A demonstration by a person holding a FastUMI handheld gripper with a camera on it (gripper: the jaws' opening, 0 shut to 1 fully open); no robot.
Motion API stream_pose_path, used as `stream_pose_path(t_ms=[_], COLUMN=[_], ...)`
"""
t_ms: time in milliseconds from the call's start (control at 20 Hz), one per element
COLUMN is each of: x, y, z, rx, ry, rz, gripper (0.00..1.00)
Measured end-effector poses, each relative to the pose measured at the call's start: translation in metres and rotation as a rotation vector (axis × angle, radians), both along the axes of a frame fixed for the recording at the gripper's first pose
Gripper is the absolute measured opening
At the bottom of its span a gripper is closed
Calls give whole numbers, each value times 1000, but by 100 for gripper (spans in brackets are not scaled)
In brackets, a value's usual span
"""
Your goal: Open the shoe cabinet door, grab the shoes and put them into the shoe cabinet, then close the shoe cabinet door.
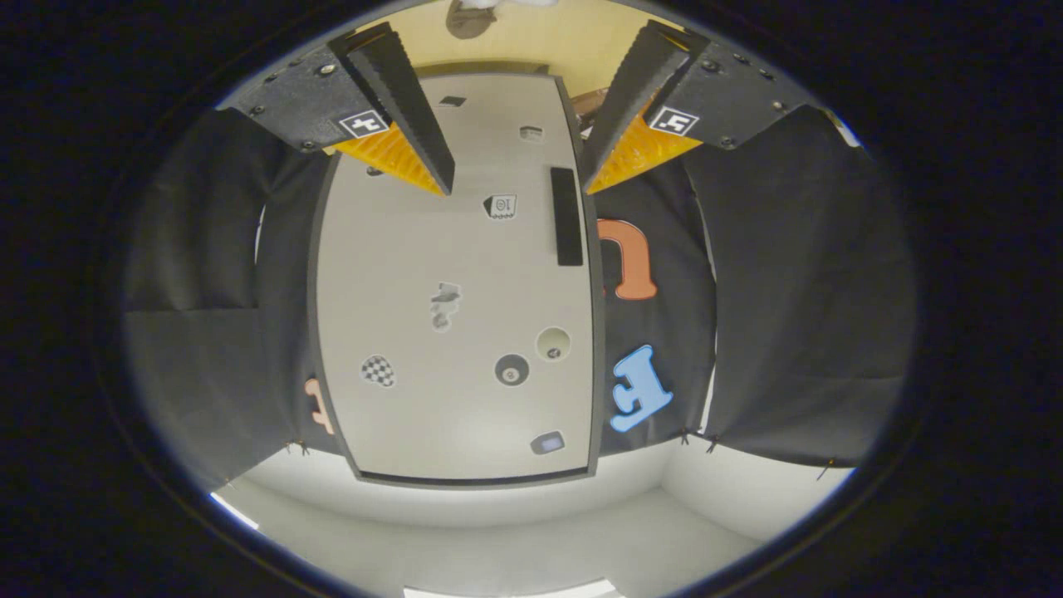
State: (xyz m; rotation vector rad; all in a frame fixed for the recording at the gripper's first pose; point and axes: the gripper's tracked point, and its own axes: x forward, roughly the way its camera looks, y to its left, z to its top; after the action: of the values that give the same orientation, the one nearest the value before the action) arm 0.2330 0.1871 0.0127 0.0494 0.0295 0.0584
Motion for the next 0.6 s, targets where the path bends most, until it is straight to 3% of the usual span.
stream_pose_path(t_ms=[300, 600], x=[95, 138], y=[31, 36], z=[-16, -38], rx=[-1, 15], ry=[50, 120], rz=[-4, -35], gripper=[98, 80])
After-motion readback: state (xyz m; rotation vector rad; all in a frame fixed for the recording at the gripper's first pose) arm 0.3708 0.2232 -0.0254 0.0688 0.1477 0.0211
